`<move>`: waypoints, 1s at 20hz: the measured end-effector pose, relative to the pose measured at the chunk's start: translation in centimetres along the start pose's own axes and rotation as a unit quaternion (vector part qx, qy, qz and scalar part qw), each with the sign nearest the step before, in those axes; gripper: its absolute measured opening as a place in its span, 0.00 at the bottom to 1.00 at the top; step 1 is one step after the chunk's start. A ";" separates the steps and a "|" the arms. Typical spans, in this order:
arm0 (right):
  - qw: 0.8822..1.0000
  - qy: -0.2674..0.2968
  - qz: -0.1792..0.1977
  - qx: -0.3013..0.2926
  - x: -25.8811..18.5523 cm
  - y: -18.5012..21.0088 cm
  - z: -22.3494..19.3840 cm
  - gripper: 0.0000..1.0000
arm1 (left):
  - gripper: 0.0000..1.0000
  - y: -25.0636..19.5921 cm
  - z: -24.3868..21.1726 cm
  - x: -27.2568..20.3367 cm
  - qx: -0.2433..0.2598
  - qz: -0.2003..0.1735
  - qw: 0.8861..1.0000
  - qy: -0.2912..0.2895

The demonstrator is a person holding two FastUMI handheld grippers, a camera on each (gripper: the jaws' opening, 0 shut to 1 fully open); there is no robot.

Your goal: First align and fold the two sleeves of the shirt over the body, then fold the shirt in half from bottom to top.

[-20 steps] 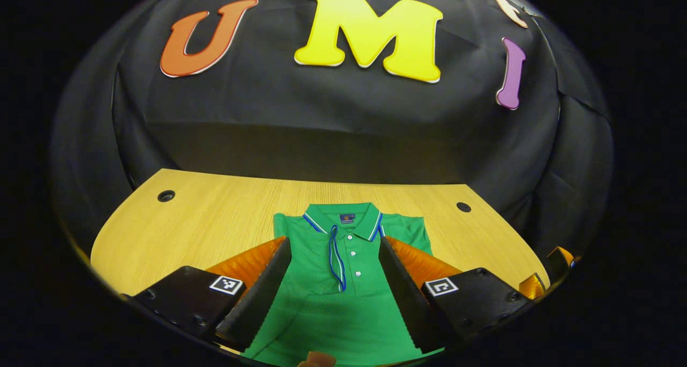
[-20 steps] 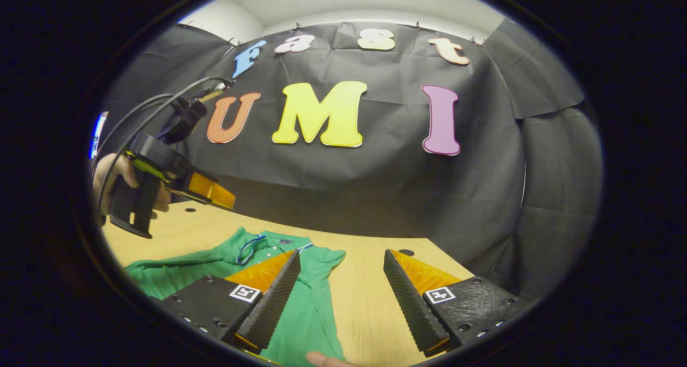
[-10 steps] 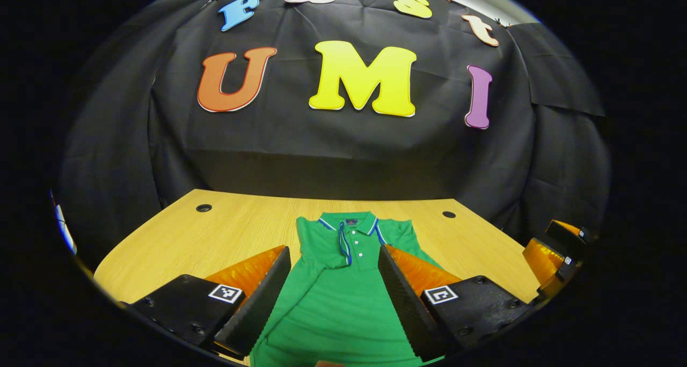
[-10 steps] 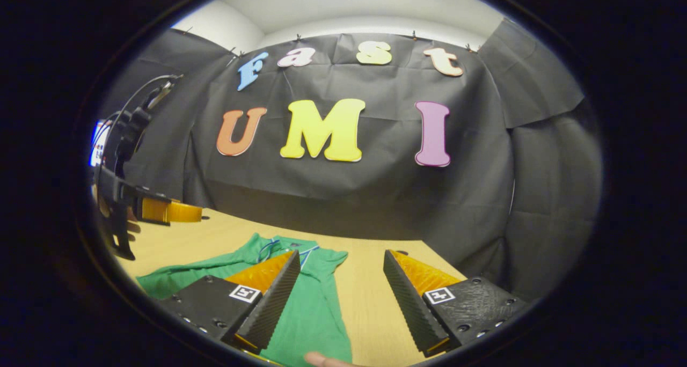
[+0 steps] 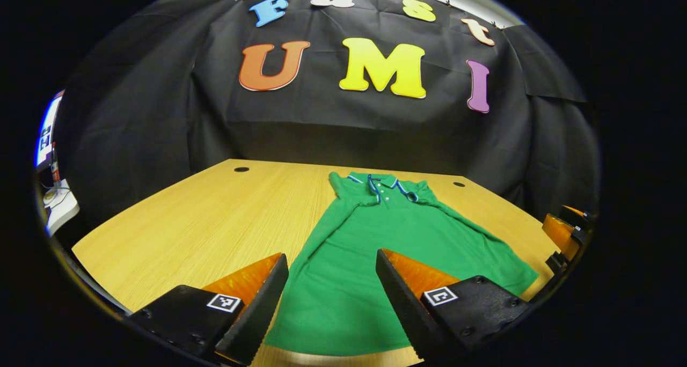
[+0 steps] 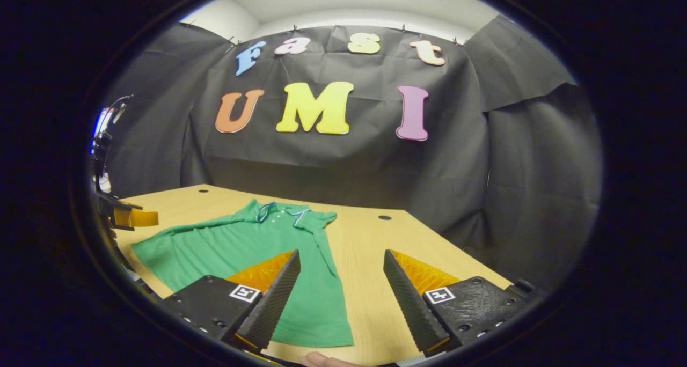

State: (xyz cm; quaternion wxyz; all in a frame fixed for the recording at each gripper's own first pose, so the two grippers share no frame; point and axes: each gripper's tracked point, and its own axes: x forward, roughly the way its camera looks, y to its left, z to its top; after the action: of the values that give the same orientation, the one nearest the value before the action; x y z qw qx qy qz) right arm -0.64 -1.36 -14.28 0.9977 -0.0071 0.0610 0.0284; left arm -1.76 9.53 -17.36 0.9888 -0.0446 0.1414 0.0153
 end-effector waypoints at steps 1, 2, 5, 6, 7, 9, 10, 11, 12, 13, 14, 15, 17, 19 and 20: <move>1.000 0.017 0.000 -0.003 0.1 0.1 -1.4 0.95 | 1.00 0.4 -1.0 -0.3 0.002 0.001 1.000 0.007; 0.999 0.035 -0.003 0.000 0.1 -0.1 -2.8 0.95 | 1.00 0.7 -2.2 -0.5 0.004 0.003 1.000 0.020; 0.996 0.088 -0.011 0.020 0.5 -0.4 -6.6 0.96 | 1.00 0.6 -4.1 -0.3 0.006 0.005 0.999 0.040; 0.994 0.103 -0.016 0.021 0.6 -0.6 -7.5 0.95 | 1.00 0.7 -4.5 -0.4 0.002 0.006 0.999 0.044; 0.993 0.113 -0.017 0.021 0.5 -0.5 -8.2 0.95 | 1.00 0.7 -4.9 -0.3 -0.001 0.005 0.999 0.049; 0.992 0.122 -0.012 0.025 0.5 -0.1 -8.8 0.96 | 1.00 0.8 -5.6 -0.3 0.001 0.007 0.999 0.054; 0.992 0.125 -0.008 0.027 0.4 0.2 -8.8 0.96 | 1.00 1.0 -5.5 -0.1 0.003 0.008 0.999 0.049; 0.992 0.127 -0.007 0.026 0.2 0.4 -9.1 0.95 | 1.00 1.0 -5.6 -0.3 0.004 0.009 0.999 0.051; 0.992 0.125 -0.006 0.023 0.2 0.5 -9.1 0.96 | 1.00 1.0 -5.7 -0.2 0.004 0.010 0.999 0.050; 0.992 0.124 -0.008 0.023 0.2 0.4 -9.1 0.95 | 1.00 0.9 -5.7 -0.2 0.006 0.011 0.999 0.048; 0.992 0.125 -0.008 0.023 0.2 0.4 -9.1 0.94 | 1.00 0.8 -5.7 -0.2 0.010 0.013 0.999 0.046; 0.992 0.125 -0.007 0.025 0.2 0.4 -9.2 0.95 | 1.00 0.9 -5.8 -0.2 0.019 0.017 0.999 0.046; 0.991 0.128 0.001 0.038 0.3 0.6 -9.3 0.94 | 0.95 1.5 -6.1 -0.1 0.032 0.033 0.998 0.047; 0.988 0.135 0.018 0.070 0.4 1.0 -9.8 0.93 | 1.00 1.5 -6.0 -0.2 0.029 0.038 0.998 0.047; 0.989 0.131 0.019 0.068 0.3 1.1 -9.5 0.80 | 0.82 1.6 -6.0 -0.2 0.028 0.040 0.998 0.047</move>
State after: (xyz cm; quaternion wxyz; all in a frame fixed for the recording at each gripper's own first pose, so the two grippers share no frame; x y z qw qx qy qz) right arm -1.52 -0.43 -23.76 0.9785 0.0583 0.1931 0.0421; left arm -3.66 10.52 -23.15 0.9806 -0.0119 0.1896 0.0483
